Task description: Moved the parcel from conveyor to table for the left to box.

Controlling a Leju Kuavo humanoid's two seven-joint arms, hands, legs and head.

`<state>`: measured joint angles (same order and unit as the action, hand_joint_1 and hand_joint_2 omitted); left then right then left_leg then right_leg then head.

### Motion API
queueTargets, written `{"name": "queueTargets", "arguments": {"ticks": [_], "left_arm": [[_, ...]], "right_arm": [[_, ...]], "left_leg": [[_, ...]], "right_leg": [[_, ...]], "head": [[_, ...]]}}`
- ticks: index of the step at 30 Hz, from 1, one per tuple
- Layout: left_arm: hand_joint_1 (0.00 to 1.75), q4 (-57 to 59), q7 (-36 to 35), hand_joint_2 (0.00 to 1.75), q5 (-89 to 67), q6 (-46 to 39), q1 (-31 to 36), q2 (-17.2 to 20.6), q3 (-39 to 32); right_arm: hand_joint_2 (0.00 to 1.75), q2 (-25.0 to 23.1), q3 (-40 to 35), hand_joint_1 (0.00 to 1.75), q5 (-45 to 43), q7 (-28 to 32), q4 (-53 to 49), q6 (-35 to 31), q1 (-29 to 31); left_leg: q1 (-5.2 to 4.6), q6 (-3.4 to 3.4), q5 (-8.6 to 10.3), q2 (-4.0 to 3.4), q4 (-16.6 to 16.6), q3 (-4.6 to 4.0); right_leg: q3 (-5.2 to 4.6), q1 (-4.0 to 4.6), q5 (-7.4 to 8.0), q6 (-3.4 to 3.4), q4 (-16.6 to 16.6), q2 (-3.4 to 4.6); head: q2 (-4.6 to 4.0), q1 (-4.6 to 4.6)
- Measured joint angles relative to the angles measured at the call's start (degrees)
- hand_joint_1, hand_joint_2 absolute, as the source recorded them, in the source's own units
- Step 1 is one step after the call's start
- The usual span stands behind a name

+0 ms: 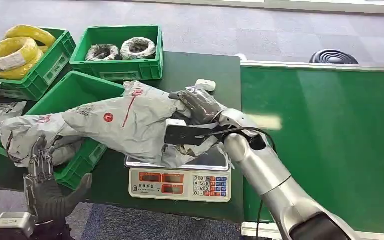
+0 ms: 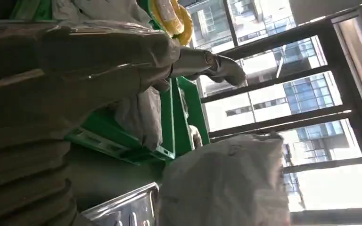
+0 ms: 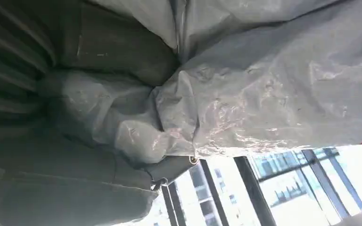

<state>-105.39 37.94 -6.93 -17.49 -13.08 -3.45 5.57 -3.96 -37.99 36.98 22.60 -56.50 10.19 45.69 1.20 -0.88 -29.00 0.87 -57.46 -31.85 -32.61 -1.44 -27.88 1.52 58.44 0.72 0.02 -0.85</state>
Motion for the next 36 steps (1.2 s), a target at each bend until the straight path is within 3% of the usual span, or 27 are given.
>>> {"name": "queueTargets", "arguments": {"ticks": [7,13,17,22,26,31,36], "left_arm": [[0.0,-1.31,0.02,1.75,-1.05,-2.21,-1.13,-0.33,-2.54],[0.0,-3.45,-0.37,1.75,-2.31,-2.03,-1.23,-0.59,-4.5],[0.0,-7.48,-0.53,1.75,-9.01,-1.73,1.44,-0.9,-5.33],[0.0,-6.27,-11.31,1.75,-17.45,5.01,10.47,2.25,-1.59],[0.0,6.82,-20.03,1.75,-22.76,15.18,22.69,3.37,6.81],[0.0,21.97,-22.05,1.75,-23.69,17.46,33.38,2.73,15.76],[0.0,31.74,-24.92,1.75,-24.23,21.13,39.74,1.93,20.84]], "right_arm": [[1.75,-0.24,-1.79,0.0,5.64,-5.86,4.59,-1.82,1.3],[1.75,0.06,-2.01,0.0,6.14,-5.79,6.07,-2.6,1.33],[1.75,0.68,-0.78,0.0,3.75,-2.29,5.44,-4.09,0.76],[1.75,1.84,2.96,0.0,-3.2,4.94,0.6,-8.16,-1.78],[1.75,3.19,8.38,0.0,-7.59,9.77,-7.97,-15.09,-8.15],[1.75,4.63,13.58,0.0,-9.31,11.34,-16.51,-18.03,-14.03],[1.75,5.59,16.7,0.0,-14.61,14.27,-21.96,-23.75,-17.54]], "left_leg": [[0.0,0.0,0.0,-0.01,0.0,0.0],[0.0,0.0,0.0,-0.01,0.0,0.0],[-0.01,0.0,0.0,0.01,-0.04,-0.01],[-0.02,0.0,0.01,0.06,-0.06,0.07],[-0.03,0.04,0.04,0.22,-0.08,0.14],[-0.08,0.06,0.01,-0.29,-0.07,0.12],[-0.07,0.05,0.03,0.01,-0.1,-0.07]], "right_leg": [[-0.05,0.0,0.0,0.0,0.0,0.01],[-0.08,0.0,0.0,0.0,0.0,0.02],[-0.09,-0.01,0.01,0.0,-0.01,-0.01],[-0.06,-0.02,0.02,0.01,-0.03,-0.05],[0.12,-0.03,0.04,0.03,-0.04,-0.22],[-0.02,-0.08,0.17,0.07,-0.04,0.3],[-0.23,-0.07,0.15,0.07,-0.05,0.04]], "head": [[0.0,0.02],[0.0,0.0],[0.0,0.02],[0.0,-0.02],[0.0,0.02],[0.0,0.02],[0.0,0.0]]}}
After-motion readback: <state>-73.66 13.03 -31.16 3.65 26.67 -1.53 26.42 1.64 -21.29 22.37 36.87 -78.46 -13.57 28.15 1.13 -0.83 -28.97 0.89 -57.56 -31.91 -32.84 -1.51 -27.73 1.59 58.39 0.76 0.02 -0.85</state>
